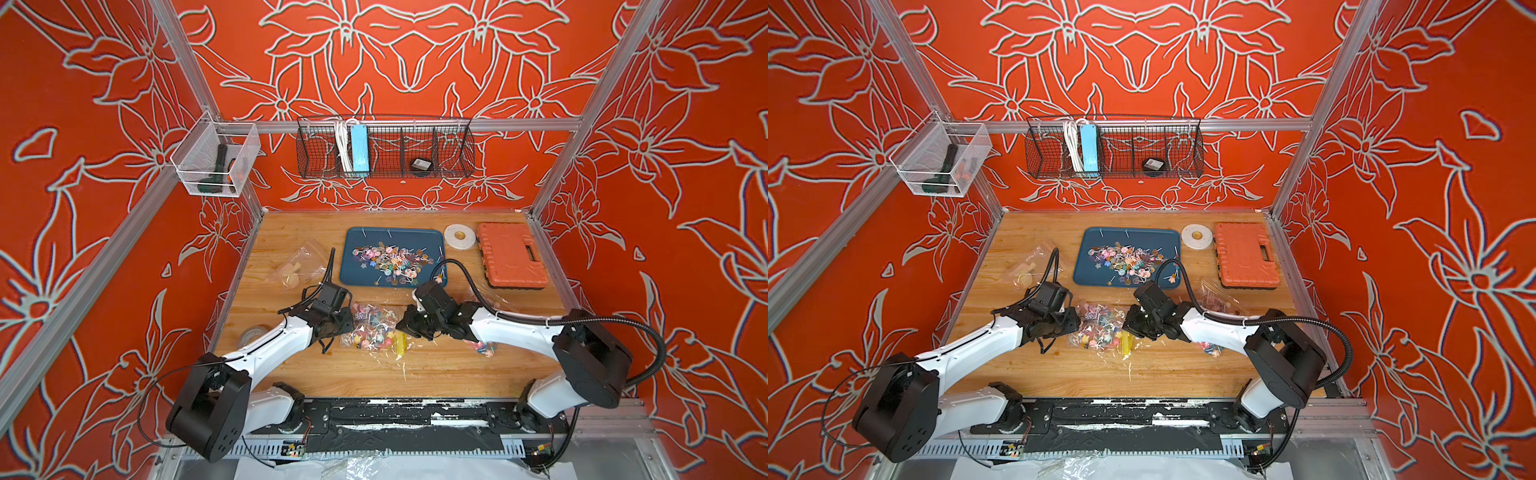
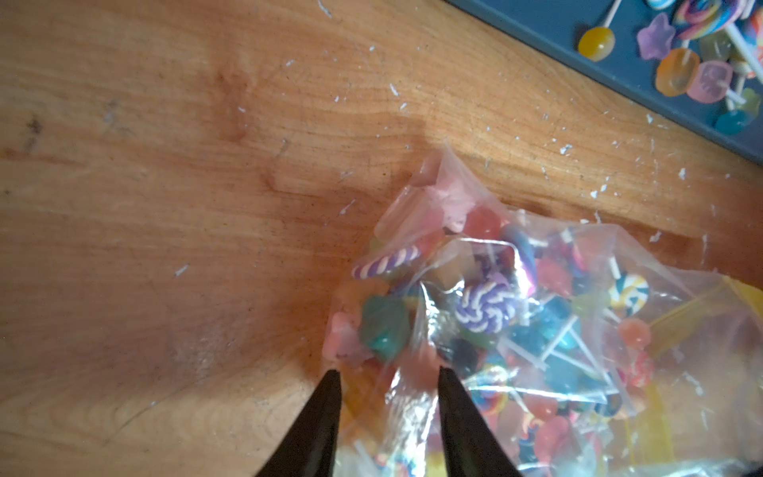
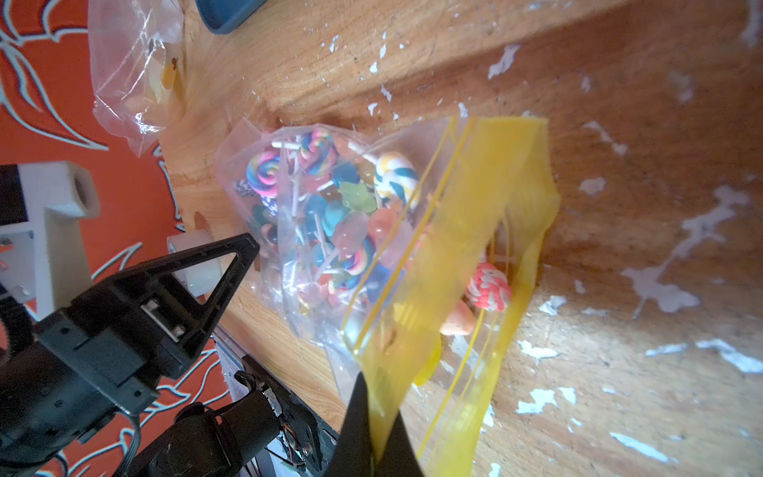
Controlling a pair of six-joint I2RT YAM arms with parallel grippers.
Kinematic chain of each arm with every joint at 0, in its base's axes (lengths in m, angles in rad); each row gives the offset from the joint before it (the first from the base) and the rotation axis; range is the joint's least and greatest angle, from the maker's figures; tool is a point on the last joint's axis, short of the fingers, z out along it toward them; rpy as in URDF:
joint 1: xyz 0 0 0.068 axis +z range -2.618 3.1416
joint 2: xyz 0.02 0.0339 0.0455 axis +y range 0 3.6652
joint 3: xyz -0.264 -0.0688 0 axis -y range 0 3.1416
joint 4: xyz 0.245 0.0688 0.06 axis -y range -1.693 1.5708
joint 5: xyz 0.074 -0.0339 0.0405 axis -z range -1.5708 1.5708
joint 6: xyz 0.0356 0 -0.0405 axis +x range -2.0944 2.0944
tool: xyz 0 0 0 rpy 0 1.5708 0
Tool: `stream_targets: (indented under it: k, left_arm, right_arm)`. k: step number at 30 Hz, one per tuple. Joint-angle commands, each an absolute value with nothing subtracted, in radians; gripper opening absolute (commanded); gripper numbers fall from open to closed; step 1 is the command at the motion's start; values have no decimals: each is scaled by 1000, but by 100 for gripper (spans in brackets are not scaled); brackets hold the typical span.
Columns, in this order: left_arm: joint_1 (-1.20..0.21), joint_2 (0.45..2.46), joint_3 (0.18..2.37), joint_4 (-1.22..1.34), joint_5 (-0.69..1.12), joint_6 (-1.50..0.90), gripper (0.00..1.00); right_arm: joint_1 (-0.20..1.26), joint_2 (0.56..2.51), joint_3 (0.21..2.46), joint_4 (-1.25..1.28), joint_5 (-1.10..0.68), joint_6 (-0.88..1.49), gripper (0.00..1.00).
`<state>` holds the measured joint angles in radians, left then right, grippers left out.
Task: Pour candies out of the ziploc bag
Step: Pick up the ziploc bag from the center of the board.
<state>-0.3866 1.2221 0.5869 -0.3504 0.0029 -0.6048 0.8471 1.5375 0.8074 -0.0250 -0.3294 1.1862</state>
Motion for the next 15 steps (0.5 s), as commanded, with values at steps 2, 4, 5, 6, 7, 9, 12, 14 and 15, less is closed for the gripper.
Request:
stream_targets:
  k: [2,4,5,6,7,9,12,14,15]
  left_arm:
    - [-382,1222,580,-350,-2,-605,32]
    - [-381,1231,581,-350,0,-604,24]
    - [-381,1233,581,-349,0,-602,20]
    - [-381,1236,581,-348,0,-603,16]
    - [-380,1236,581,-348,0,-601,13]
    - [-381,1230,582,-347,-2,-603,6]
    - [-381,1219,583,-347,-3,-606,0]
    - [-380,1211,581,-348,0,-607,0]
    - [-380,1204,579,-348,4,-607,0]
  right_arm:
    - [853,1555,834,-32,-331,1178,0]
    - [852,1556,833,-28,-336,1180,0]
    - [851,1557,833,-26,-336,1180,0]
    - [852,1556,832,-25,-335,1180,0]
    - [852,1555,832,-25,-336,1180,0]
    - [853,1554,830,-24,-334,1181,0]
    - [853,1555,831,-23,-336,1180,0]
    - [853,1555,831,-22,-335,1180,0]
    - [852,1555,830,-22,-336,1180,0]
